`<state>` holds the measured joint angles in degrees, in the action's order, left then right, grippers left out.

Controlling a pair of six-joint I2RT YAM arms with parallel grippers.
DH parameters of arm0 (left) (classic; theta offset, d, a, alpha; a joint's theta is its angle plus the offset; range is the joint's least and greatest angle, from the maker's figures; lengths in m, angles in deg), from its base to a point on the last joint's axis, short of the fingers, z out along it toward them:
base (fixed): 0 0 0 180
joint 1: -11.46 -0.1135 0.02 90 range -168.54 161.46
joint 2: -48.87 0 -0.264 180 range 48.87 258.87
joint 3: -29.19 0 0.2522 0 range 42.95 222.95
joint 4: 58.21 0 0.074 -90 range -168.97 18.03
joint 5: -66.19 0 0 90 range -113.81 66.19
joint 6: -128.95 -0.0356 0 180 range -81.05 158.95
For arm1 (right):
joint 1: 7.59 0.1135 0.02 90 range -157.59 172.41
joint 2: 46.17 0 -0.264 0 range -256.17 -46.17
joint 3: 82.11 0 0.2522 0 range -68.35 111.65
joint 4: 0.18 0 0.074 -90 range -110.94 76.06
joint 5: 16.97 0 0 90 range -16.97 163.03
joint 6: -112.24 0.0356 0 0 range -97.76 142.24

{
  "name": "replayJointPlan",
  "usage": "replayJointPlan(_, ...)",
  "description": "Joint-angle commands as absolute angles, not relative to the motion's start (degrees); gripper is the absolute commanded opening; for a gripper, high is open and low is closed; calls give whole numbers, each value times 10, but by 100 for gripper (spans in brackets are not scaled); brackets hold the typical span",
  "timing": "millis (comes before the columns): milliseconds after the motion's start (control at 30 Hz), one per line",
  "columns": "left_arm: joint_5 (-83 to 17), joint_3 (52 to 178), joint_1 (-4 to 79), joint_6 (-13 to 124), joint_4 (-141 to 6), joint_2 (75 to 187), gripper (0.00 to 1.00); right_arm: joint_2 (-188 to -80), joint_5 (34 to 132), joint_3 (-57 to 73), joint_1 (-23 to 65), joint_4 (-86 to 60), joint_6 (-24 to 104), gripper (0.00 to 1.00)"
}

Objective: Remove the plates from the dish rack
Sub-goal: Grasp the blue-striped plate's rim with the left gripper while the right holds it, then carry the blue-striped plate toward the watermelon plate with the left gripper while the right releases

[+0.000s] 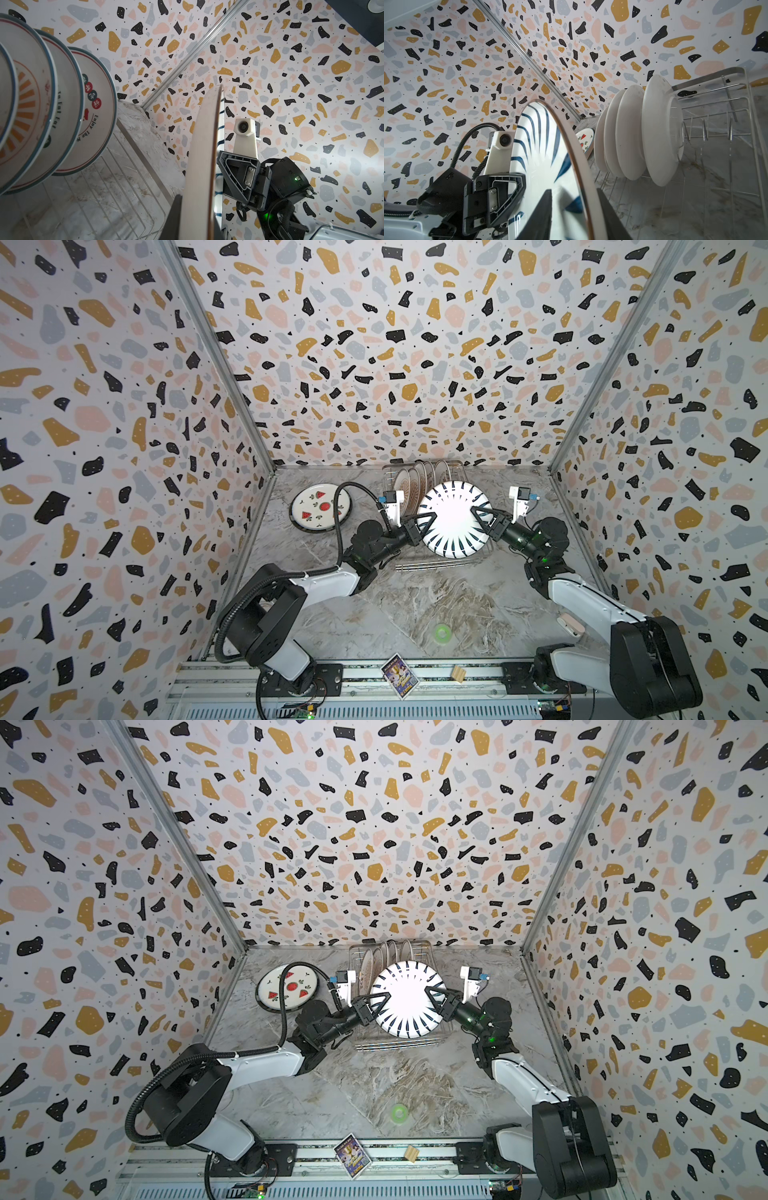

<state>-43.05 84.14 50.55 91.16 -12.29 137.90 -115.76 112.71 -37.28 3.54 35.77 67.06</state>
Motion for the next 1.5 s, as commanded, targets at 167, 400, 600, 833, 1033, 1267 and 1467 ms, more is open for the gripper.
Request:
replayJointPlan(167,-434,852,508,930,-53,1356,0,-1151,1122,-335,45,346,614,52)
replayJointPlan(400,-415,853,506,933,-46,1348,0,-1152,1111,-313,45,291,584,76)
replayJointPlan(600,-416,844,492,963,-14,1353,0,-1144,1088,-318,45,279,581,99)
replayJointPlan(833,-407,817,473,976,11,1339,0,-1149,1063,-310,53,265,573,99)
replayJointPlan(1033,-393,796,463,963,-4,1305,0,-1142,1050,-305,65,253,567,99)
replayJointPlan(1267,-397,767,439,964,-5,1267,0,-1125,1014,-301,85,232,553,99)
replayJointPlan(1467,-388,736,413,966,-11,1231,0,-1124,999,-286,115,216,534,99)
